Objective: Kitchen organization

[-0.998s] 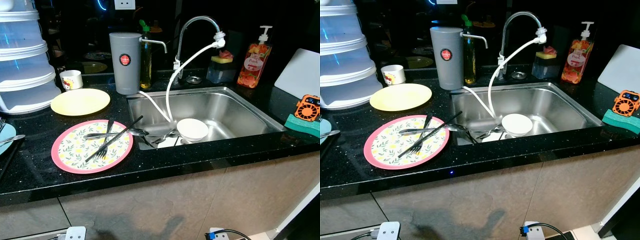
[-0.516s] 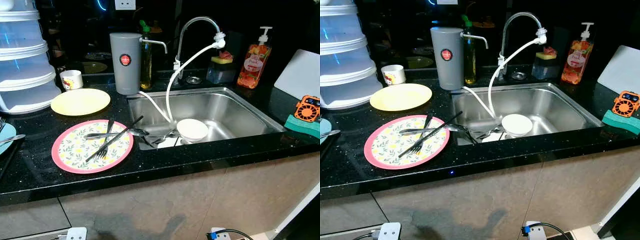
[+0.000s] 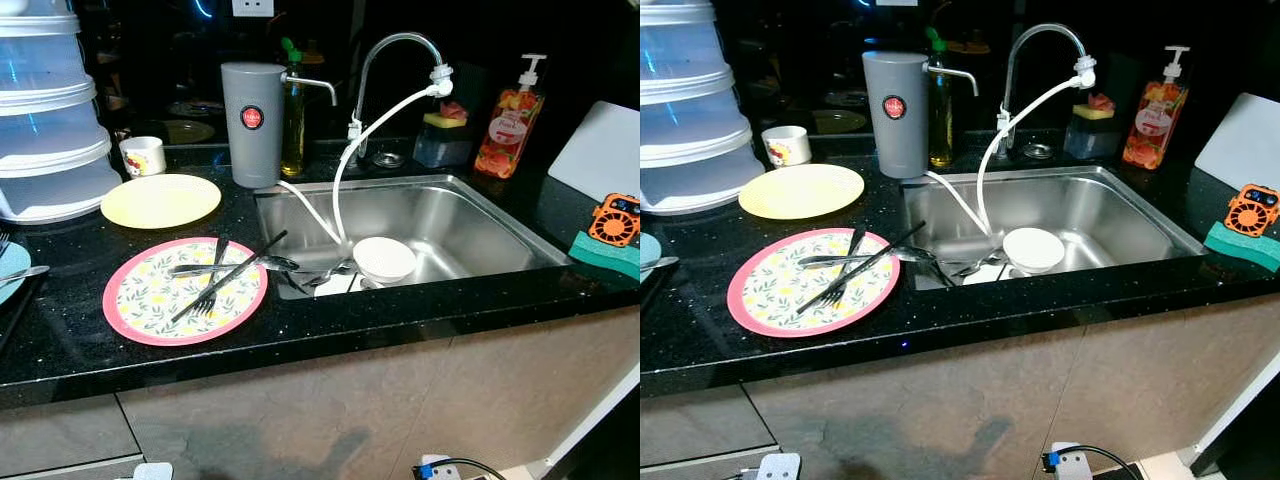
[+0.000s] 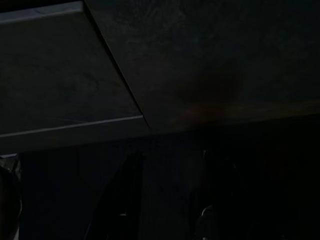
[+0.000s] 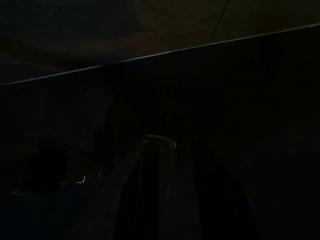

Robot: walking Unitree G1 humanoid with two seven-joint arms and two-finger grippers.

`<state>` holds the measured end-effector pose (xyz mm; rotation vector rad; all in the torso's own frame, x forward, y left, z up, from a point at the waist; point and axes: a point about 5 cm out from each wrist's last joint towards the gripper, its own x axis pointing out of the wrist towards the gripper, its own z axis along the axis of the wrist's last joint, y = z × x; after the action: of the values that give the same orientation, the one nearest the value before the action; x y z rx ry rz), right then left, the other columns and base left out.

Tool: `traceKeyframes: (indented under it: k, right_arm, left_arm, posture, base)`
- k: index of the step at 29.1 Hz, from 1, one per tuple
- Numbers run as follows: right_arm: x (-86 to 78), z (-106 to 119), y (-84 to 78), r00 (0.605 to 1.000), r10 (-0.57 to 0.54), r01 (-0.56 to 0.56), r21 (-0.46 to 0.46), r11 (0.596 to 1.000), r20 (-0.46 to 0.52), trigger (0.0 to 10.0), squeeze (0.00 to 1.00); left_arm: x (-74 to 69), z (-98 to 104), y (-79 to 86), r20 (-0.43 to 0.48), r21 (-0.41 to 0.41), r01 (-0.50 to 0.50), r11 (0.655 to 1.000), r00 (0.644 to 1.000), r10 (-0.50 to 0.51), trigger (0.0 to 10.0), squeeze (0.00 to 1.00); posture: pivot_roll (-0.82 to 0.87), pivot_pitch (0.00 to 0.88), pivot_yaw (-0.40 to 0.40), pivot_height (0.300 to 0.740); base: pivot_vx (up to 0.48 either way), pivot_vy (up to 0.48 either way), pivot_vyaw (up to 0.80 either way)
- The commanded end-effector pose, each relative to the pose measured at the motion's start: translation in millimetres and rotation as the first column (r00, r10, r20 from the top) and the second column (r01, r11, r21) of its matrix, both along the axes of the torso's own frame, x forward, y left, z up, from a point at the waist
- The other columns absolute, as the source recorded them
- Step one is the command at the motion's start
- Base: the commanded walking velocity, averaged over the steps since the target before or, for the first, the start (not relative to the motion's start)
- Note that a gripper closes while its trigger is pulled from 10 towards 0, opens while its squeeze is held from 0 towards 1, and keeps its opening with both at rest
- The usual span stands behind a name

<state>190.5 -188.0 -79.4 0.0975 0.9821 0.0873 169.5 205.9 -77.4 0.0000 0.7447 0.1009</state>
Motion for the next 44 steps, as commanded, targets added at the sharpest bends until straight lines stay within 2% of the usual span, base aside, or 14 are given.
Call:
traceKeyframes:
  k: [1, 13, 21, 26, 30, 36, 44]
  right_arm:
    - [-2.3, -1, 0.1, 1.0, 0.008, -0.008, -0.001, 1.0, -0.015, 10.0, 0.0]
    - [0.7, 0, 4.7, 0.999, 0.034, -0.034, 0.005, 0.999, -0.016, 10.0, 0.0]
    - [1.2, -1, 11.2, 1.0, -0.012, 0.012, 0.029, 1.0, -0.002, 10.0, 0.0]
    - [-9.2, -6, 11.5, 0.999, -0.027, 0.028, 0.028, 0.999, -0.034, 10.0, 0.0]
    - [-10.0, -7, 11.7, 0.999, -0.027, 0.028, 0.026, 0.999, -0.036, 10.0, 0.0]
    - [0.6, -2, 11.4, 0.999, -0.029, 0.029, 0.018, 0.999, -0.017, 10.0, 0.0]
    - [4.3, 0, 10.4, 0.999, -0.032, 0.032, 0.012, 0.999, -0.009, 10.0, 0.0]
  left_arm:
    - [-3.0, -2, -5.0, -0.003, -0.004, 0.021, 1.0, 1.0, -0.021, 10.0, 0.0]
    - [-0.8, 0, -2.4, 0.009, 0.009, 0.022, 1.0, 1.0, -0.022, 10.0, 0.0]
    - [-2.3, -1, -3.6, -0.004, 0.016, 0.052, 0.999, 0.999, -0.052, 10.0, 0.0]
    - [3.1, 1, -6.5, 0.002, 0.028, 0.083, 0.996, 0.997, -0.083, 10.0, 0.0]
    - [4.9, 2, -6.4, 0.003, 0.031, 0.083, 0.996, 0.997, -0.083, 10.0, 0.0]
    - [11.3, 5, -4.1, 0.013, 0.026, 0.061, 0.998, 0.998, -0.061, 10.0, 0.0]
    - [11.4, 5, -2.7, 0.012, 0.022, 0.047, 0.999, 0.999, -0.047, 10.0, 0.0]
  posture:
    - [0.05, 0.033, -0.057, 0.74]
    - [0.08, 0.05, -0.086, 0.74]
    - [0.06, 0.051, -0.048, 0.74]
    - [0.08, 0.06, -0.035, 0.74]
    - [0.08, 0.058, -0.036, 0.74]
    - [0.07, 0.036, -0.043, 0.74]
    - [0.07, 0.003, -0.037, 0.74]
  base:
    - [0.0, 0.0, 0.0]
    - [0.0, 0.0, 0.0]
    - [0.0, 0.0, 0.0]
    - [0.0, 0.0, 0.0]
    - [0.0, 0.0, 0.0]
    - [0.0, 0.0, 0.0]
    - [0.0, 0.0, 0.0]
